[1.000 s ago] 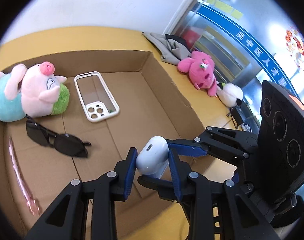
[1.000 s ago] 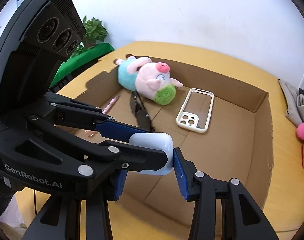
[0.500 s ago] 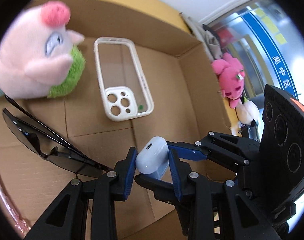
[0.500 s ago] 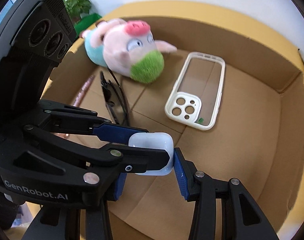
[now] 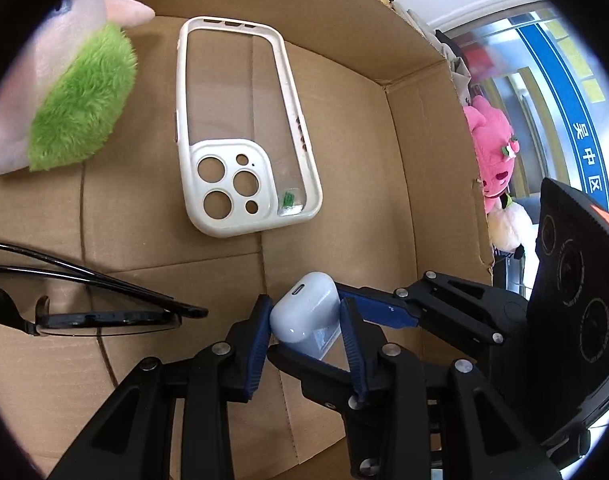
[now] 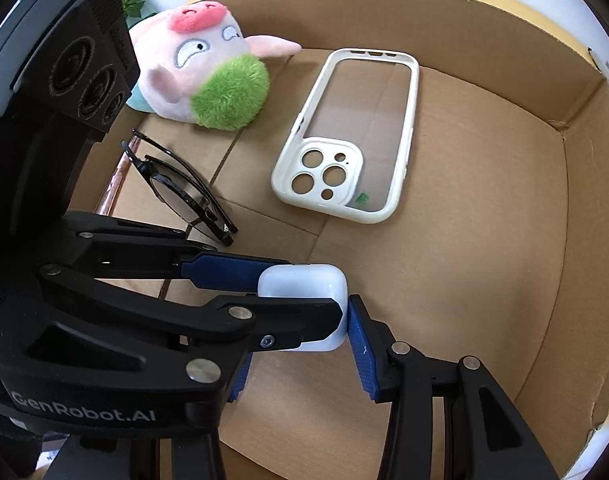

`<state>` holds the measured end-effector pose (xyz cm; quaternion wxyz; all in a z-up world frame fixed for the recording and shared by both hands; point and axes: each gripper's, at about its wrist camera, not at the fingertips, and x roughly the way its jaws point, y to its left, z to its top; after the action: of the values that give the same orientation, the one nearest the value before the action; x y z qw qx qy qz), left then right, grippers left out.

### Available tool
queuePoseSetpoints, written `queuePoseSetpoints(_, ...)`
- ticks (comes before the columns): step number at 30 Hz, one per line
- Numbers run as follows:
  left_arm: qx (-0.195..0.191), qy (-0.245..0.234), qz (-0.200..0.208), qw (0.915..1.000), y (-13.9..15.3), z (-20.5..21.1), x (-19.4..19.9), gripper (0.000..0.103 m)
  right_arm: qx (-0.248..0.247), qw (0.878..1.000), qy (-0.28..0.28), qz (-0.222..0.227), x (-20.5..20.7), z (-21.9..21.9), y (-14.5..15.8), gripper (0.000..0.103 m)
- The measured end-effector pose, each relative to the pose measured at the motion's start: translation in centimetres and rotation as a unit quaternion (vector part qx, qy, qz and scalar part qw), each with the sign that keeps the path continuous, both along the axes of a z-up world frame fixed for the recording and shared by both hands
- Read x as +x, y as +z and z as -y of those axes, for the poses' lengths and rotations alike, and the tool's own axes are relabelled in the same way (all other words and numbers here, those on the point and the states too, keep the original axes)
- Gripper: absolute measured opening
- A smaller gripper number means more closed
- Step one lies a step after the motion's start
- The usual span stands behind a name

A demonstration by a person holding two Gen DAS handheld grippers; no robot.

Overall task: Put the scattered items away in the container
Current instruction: 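Open the right gripper to drop the earbuds case into the box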

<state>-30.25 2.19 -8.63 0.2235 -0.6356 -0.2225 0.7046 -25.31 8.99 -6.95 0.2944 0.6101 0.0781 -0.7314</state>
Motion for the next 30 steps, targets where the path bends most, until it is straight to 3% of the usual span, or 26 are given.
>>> queuePoseSetpoints(8, -0.02, 0.007, -0.012, 0.9997, 0.2, 0.2, 0.3, 0.037, 0.013, 1.0, 0.003, -0.006, 0.6, 0.1, 0.3, 0.048)
queuePoseSetpoints(11, -0.022, 0.023, -0.02, 0.9993, 0.5, 0.7, 0.5, 0.05, 0.011, 1.0, 0.0, -0.007, 0.8, -0.1, 0.6, 0.048)
queuePoseSetpoints(15, -0.022, 0.033, -0.034, 0.9987, 1.4, 1.0, 0.6, 0.051, 0.004, 1.0, -0.003, -0.018, 1.3, -0.8, 1.7, 0.051)
queuePoseSetpoints(18, -0.028, 0.036, -0.066, 0.9968, 3.3, 1.0, 1.3, 0.052, -0.004, 0.999, -0.01, -0.031, 1.8, -1.5, 3.0, 0.061)
queuePoseSetpoints(20, -0.03, 0.048, -0.107, 0.9927, 5.3, 1.3, 2.4, 0.052, -0.004, 0.999, -0.01, -0.049, 2.7, -2.1, 4.1, 0.074)
queuePoseSetpoints(22, -0.045, 0.064, -0.166, 0.983, 7.9, 1.9, 4.3, 0.052, 0.011, 0.996, -0.013, -0.084, 4.2, -2.9, 5.6, 0.086)
queuePoseSetpoints(23, -0.064, 0.071, -0.201, 0.975, 9.3, 2.0, 5.6, 0.058, 0.018, 0.994, -0.015, -0.103, 4.9, -3.1, 6.4, 0.091)
queuePoseSetpoints(26, -0.136, 0.096, -0.304, 0.938, 13.0, 2.6, 10.7, 0.082, 0.019, 0.985, -0.031, -0.167, 6.4, -4.5, 9.5, 0.097)
queuePoseSetpoints(30, -0.228, 0.127, -0.376, 0.889, 14.9, 2.9, 16.3, 0.082, -0.021, 0.974, -0.043, -0.224, 10.9, -4.6, 13.0, 0.103)
